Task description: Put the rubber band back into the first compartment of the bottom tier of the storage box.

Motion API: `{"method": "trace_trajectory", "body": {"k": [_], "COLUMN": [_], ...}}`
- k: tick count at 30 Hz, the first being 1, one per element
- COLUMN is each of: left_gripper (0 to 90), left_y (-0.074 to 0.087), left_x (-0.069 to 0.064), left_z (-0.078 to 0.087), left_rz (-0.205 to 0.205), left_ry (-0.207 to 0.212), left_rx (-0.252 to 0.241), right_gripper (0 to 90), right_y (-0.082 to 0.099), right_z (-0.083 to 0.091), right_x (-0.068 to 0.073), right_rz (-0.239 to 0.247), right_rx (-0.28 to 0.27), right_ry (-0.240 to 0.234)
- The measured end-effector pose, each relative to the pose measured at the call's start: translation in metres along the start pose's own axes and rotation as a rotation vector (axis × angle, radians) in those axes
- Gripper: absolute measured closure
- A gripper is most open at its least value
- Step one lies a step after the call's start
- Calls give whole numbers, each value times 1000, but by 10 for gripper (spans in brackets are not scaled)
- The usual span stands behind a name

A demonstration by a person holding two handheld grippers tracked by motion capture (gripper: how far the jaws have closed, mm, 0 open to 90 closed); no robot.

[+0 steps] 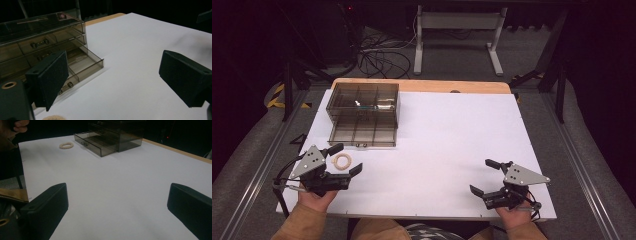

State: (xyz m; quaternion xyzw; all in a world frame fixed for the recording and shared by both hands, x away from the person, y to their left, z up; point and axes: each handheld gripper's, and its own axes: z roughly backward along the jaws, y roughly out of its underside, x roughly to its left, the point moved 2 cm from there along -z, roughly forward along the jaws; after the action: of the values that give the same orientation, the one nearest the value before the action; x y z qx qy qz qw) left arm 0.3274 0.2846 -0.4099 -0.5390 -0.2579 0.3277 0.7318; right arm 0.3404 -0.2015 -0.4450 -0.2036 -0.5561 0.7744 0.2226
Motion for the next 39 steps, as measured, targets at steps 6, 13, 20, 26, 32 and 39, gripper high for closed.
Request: {"method": "trace_trajectory", "body": {"k": [6,13,20,26,32,39], "left_gripper": [95,95,96,102,124,168], "left_y": [-3,-8,-10,-10,-10,-11], "left_x": [8,17,25,27,28,31], "left_z": [-5,-8,-10,-13,-15,-14], "left_rz": [-3,-1,7,-23,-28,-1], "left_ry": [-16,-17,-27,-46,-49,-31], "left_rx": [19,40,52,88,93,89], "right_gripper": [41,42,42,42,42,42], "right_y": [0,1,1,1,1,2], "right_z": [0,0,0,0,0,0], "right_x": [-1,0,-2,-2,-2,-2], "right_rz": [-3,-9,-14,-15,-19,-22], "right_rx": [2,3,0,-1,0,1], "right_ry": [2,-2,-4,-5,-6,-8]}}
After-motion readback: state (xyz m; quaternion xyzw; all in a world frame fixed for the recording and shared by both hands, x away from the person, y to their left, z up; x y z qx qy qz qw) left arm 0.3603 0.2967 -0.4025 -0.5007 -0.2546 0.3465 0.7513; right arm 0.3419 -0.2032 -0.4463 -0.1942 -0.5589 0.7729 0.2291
